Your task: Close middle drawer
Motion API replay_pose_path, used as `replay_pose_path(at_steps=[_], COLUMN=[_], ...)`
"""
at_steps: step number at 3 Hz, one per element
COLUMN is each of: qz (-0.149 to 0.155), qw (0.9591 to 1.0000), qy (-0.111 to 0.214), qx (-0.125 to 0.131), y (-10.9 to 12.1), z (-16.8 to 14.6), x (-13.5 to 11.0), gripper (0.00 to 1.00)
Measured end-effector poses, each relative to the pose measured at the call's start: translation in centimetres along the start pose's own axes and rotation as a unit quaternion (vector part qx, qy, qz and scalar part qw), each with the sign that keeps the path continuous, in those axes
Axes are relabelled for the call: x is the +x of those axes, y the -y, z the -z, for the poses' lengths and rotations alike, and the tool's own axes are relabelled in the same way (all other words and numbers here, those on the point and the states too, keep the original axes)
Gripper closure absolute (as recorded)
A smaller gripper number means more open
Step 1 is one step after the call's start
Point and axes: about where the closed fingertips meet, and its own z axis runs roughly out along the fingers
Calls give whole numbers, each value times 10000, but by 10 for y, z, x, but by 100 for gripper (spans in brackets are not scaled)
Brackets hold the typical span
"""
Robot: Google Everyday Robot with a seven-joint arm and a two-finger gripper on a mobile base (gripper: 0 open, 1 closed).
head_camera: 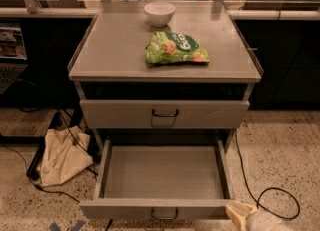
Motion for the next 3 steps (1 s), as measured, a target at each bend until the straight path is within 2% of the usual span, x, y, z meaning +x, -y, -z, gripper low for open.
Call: replay_pose_path(at_steps=[1,3], qz=[-358,-377], qw=[9992,9991], qy=[-201,-191], qx=[34,-17], y=[8,4], z=[-17,-19], x=[43,43], gripper=[100,100])
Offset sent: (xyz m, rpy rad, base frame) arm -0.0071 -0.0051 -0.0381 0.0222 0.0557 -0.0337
